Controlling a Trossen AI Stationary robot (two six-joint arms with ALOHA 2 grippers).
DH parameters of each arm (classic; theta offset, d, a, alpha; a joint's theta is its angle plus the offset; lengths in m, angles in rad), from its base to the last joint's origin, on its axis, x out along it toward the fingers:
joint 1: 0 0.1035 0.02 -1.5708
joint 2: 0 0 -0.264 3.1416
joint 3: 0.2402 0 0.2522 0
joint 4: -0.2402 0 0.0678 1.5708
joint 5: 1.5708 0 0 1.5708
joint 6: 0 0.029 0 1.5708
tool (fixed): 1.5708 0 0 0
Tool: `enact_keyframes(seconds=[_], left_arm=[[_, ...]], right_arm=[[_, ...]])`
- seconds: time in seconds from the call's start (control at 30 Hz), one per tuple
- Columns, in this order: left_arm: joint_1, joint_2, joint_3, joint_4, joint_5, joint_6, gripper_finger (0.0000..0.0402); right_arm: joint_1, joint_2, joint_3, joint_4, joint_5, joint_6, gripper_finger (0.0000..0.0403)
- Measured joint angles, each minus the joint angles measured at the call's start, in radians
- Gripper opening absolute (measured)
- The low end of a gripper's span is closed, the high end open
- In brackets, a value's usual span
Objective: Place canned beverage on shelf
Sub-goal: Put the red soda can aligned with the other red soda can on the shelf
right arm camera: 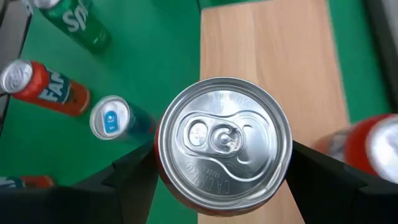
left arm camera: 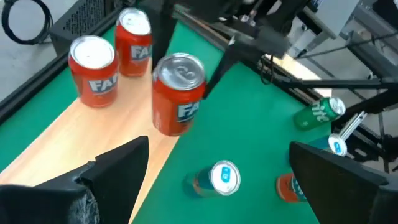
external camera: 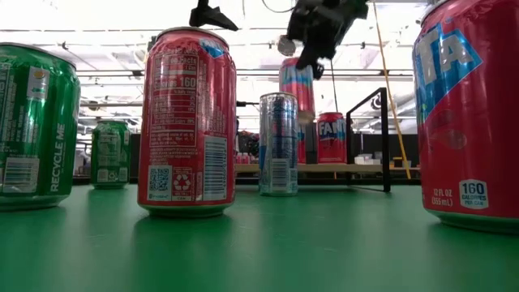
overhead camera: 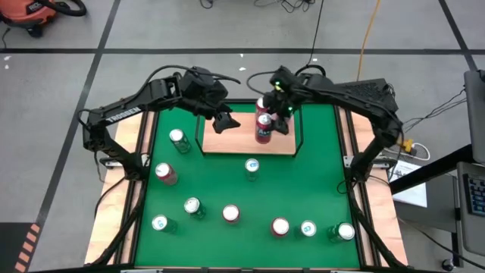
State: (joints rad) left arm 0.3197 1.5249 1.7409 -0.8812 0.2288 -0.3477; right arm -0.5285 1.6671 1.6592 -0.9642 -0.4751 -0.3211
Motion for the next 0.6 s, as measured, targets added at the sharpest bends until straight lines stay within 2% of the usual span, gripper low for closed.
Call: enact_keyframes(seconds=[0.17,0.4,0.6], left_arm=[[-0.009,0.000,0.000,-0.006,0.005,0.018,0.0383],[-0.009,0.000,0.000,-0.027,0.004,0.022,0.0383],[-0.008,0.000,0.000,-0.026,0.004,0.026,0.0383]], right_arm=[[-0.008,0.073,0.000,0.017,0.005,-0.031,0.0290],[-0.007,0.111,0.000,0.010,0.015,-0.058,0.0290],[0.004,0.111,0.000,0.004,0.117,-0.113,0.0290]])
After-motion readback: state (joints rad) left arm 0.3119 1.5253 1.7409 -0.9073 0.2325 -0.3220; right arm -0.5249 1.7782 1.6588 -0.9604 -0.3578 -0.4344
